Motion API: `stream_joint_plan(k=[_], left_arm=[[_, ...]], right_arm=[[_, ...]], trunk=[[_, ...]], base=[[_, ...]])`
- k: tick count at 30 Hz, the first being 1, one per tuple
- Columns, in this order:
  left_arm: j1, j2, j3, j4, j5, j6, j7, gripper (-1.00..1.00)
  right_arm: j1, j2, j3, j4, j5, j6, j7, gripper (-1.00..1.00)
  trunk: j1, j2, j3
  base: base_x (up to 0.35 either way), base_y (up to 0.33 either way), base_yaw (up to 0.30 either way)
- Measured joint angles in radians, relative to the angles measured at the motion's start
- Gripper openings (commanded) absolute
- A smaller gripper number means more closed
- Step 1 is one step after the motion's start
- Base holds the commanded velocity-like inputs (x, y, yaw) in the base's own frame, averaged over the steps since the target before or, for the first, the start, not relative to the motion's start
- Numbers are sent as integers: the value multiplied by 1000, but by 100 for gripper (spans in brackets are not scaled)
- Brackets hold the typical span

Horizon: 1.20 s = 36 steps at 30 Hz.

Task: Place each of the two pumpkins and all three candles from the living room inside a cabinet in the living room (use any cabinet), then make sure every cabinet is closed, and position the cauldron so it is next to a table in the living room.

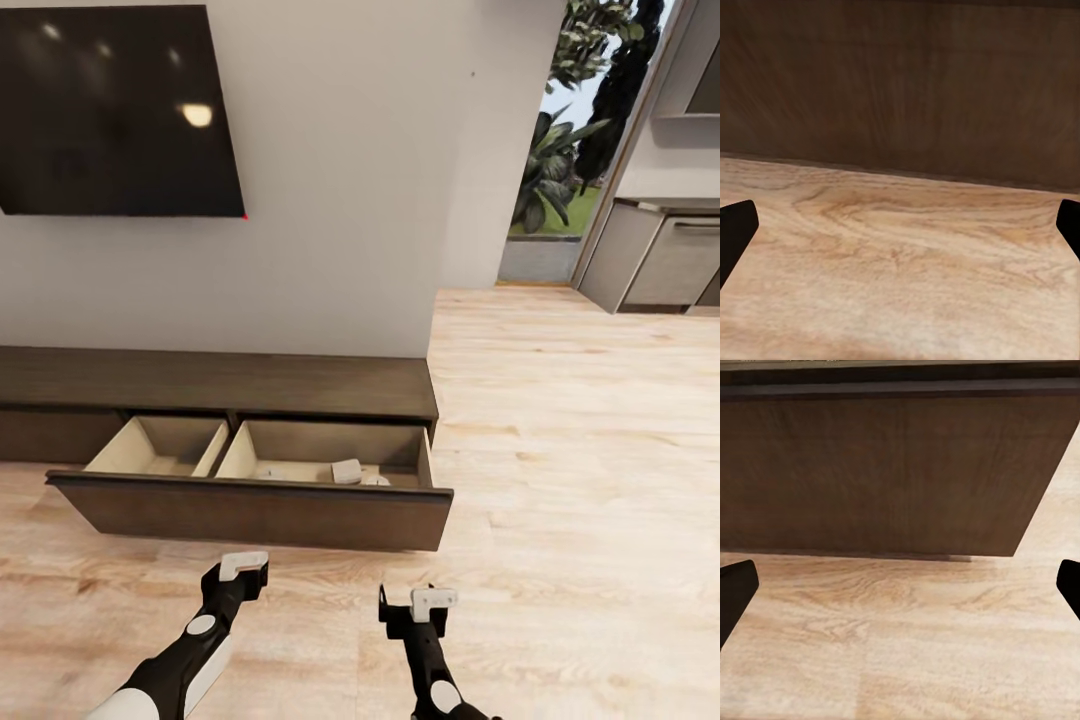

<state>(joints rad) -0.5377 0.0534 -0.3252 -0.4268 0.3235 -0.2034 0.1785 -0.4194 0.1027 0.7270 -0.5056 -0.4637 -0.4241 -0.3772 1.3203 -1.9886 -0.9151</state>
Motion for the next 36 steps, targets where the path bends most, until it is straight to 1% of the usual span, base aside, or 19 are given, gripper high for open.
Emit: stream_joint_plan(k=[4,8,11,14,19,21,26,36], left_arm=[[0,1,1,-3,1,0,0,100],[0,2,-1,-6,1,-4,0,100],[0,5,-3,-5,1,-53,0,100],[0,7,-4,-4,1,-71,-1,100],[0,11,-4,-3,2,-79,-2,100],[0,10,-4,-3,3,-80,-2,100],[0,7,-4,-4,3,-82,-2,100],[0,9,-4,-5,1,-85,-2,100]], right_arm=[[0,2,0,-8,2,-17,-5,100],[-1,1,-1,-7,1,-64,-6,100],[-1,1,-1,-6,1,-85,-6,100],[-1,1,-2,-6,-1,-90,-6,100],[-1,1,-5,-4,-2,-122,-6,100],[-1,1,-5,-3,-3,-146,-7,100],[-1,1,-5,-3,-4,-181,-7,100],[-1,1,-4,-5,-4,-208,-12,100]], trunk=[[15,-28,-13],[31,-56,-25],[42,-77,-34],[54,-98,-44],[73,-133,-60],[81,-147,-66],[100,-182,-81],[138,-252,-113]], base=[[0,0,0],[0,0,0],[0,0,0],[0,0,0],[0,0,0],[0,0,0],[0,0,0],[0,0,0]])
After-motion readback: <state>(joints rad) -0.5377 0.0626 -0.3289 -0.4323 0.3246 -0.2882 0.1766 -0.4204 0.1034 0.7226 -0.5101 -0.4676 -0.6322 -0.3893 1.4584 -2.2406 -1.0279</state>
